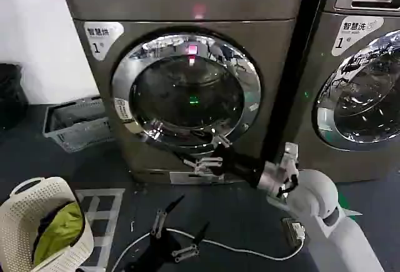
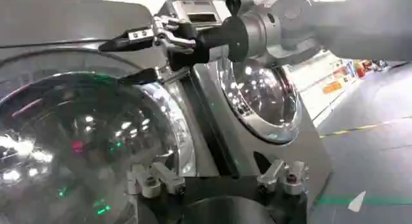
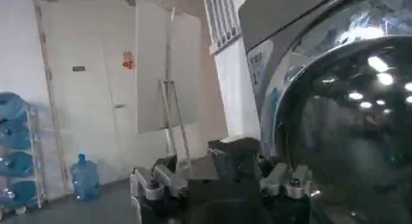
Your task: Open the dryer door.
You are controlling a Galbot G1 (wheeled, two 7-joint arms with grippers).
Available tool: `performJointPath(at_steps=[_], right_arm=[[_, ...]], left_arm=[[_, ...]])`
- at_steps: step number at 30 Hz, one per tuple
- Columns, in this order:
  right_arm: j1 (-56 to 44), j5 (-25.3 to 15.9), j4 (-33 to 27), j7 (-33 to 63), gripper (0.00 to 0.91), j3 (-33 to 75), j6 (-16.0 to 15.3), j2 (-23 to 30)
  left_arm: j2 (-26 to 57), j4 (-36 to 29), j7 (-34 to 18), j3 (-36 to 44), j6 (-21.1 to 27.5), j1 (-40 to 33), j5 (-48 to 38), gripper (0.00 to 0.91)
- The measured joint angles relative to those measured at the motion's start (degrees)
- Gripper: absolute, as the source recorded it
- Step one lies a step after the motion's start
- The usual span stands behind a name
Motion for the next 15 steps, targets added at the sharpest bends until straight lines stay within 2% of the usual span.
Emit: performJointPath(at_steps=[4, 6, 10, 15], right_arm=[[1.1, -1.8, -1.3, -0.3, 0.907, -0.6, 2.0, 0.4], [1.9, -4.5, -2.6, -0.2, 0.907, -1.1, 4.4, 0.6], [3.5, -9.9, -5.8, -0.5, 0.907, -2.2, 7.4, 0.7], [5.3, -11.8, -9.6, 0.9, 0.907, -3.8, 10.7, 1.2]], left_arm=[[0.0, 0.0, 0.0, 0.0, 0.0, 0.0, 0.0, 0.907], [0.0, 0.0, 0.0, 0.0, 0.0, 0.0, 0.0, 0.907], [0.0, -0.2, 0.0, 0.0, 0.0, 0.1, 0.0, 0.907], [-0.1, -0.6, 0.0, 0.0, 0.0, 0.5, -0.1, 0.907]])
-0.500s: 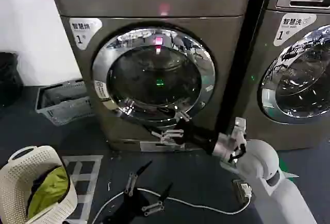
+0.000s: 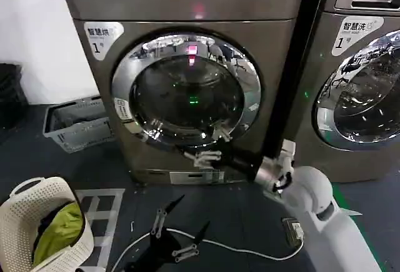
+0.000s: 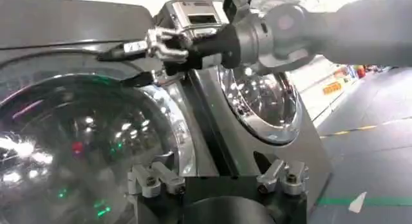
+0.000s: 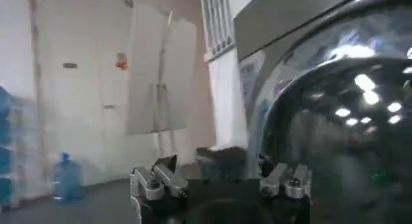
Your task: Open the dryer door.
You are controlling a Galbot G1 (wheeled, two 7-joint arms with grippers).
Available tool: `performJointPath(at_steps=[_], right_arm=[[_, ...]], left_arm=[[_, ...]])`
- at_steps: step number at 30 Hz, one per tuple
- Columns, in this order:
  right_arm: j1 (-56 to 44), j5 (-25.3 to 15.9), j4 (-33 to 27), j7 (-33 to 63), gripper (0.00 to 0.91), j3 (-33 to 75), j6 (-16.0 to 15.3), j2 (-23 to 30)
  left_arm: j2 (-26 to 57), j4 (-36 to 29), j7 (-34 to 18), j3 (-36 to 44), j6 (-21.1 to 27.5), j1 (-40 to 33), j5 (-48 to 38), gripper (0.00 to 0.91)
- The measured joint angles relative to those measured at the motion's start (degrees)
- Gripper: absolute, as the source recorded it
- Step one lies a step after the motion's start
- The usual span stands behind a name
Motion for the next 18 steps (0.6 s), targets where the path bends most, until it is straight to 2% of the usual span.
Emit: performJointPath(at_steps=[4, 18], right_arm=[[1.7, -0.2, -3.4, 0.1, 0.907, -1.7, 2.7, 0.0], [9.4, -0.3, -14.2, 1.7, 0.907, -8.7, 7.8, 1.3]], left_arm=[[-0.1, -0.4, -0.1, -0.1, -0.1, 0.0, -0.1, 0.907], [-0.9, -1.5, -0.3, -0.3, -0.5, 1.3, 0.1, 0.907]])
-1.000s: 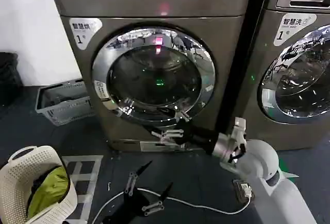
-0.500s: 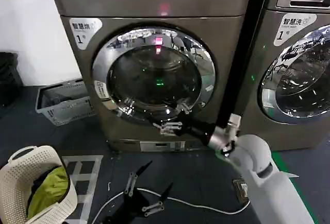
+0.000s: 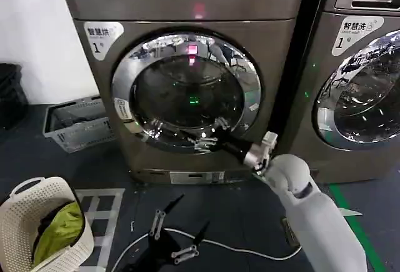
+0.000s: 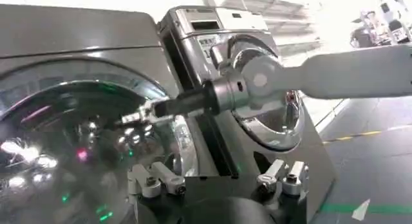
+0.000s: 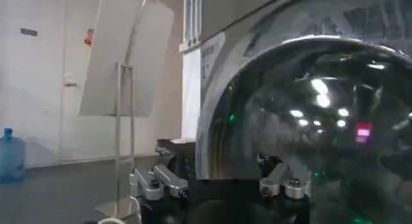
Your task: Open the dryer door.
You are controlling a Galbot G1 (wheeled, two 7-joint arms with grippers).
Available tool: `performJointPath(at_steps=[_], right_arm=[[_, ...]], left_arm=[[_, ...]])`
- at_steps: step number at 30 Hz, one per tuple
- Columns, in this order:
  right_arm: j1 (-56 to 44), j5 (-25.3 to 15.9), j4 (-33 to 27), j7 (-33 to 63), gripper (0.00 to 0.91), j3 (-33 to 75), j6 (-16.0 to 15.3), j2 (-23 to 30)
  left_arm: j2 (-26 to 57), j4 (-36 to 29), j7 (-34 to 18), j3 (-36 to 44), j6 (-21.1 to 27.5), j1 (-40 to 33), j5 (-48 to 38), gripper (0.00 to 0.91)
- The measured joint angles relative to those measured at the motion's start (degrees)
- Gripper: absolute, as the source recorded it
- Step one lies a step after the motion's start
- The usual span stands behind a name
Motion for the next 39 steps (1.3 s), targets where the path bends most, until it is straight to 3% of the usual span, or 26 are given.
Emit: performJointPath(at_steps=[23, 39], right_arm=[[10.3, 0.0, -11.2, 5.8, 0.907, -10.3, 2.7, 6.9], [14.3, -2.6, -18.6, 8.9, 0.907, -14.1, 5.3, 11.2]], left_arm=[[-0.3, -0.2, 0.0, -0.7, -0.5, 0.4, -0.1, 0.907], [-0.8, -0.5, 0.0, -0.8, -0.6, 0.8, 0.0, 0.907]])
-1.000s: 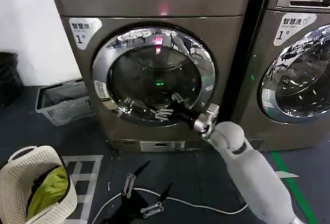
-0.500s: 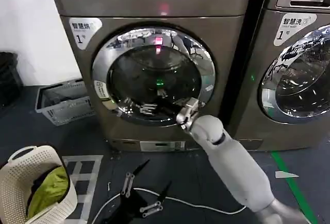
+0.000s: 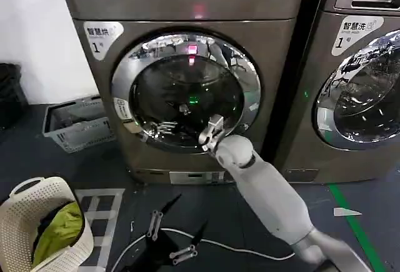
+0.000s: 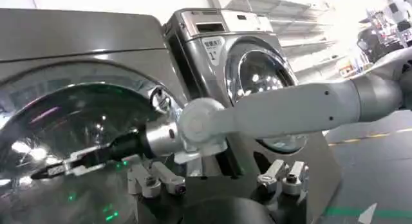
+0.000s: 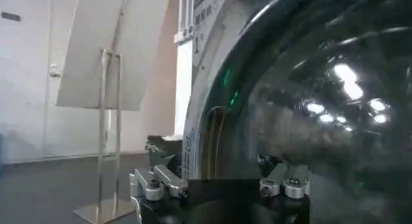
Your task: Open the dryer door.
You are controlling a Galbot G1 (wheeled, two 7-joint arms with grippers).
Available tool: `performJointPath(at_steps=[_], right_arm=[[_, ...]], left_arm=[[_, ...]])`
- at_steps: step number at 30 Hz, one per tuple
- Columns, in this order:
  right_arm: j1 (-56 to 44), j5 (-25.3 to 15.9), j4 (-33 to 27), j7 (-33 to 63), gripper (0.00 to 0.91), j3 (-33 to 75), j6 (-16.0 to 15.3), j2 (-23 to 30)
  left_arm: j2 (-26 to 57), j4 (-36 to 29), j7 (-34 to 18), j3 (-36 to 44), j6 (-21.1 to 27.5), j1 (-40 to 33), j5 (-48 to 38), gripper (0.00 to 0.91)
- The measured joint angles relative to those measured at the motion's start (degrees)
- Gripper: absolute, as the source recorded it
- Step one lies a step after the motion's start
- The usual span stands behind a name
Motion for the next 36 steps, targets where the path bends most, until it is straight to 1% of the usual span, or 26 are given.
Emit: performJointPath(at_steps=[10, 14, 18, 36], right_arm=[[3.0, -0.1, -4.8, -0.1, 0.907, -2.0, 0.7, 2.5], [4.0, -0.9, -6.6, -0.2, 0.907, -2.6, 1.8, 3.7], [4.9, -1.0, -8.2, -0.1, 0.907, -3.2, 2.1, 4.6], [10.0, 1.1, -12.3, -0.3, 0.907, -8.4, 2.0, 8.1]], left_arm=[[-0.3, -0.1, 0.0, -0.3, -0.6, 0.6, 0.0, 0.907], [-0.3, -0.1, -0.1, -0.5, -0.9, 0.7, -0.1, 0.907], [-0.5, -0.2, -0.1, -0.9, -1.0, 0.8, -0.2, 0.907], [-1.5, -1.0, -0.1, -2.0, -1.9, 3.0, 0.5, 0.907]])
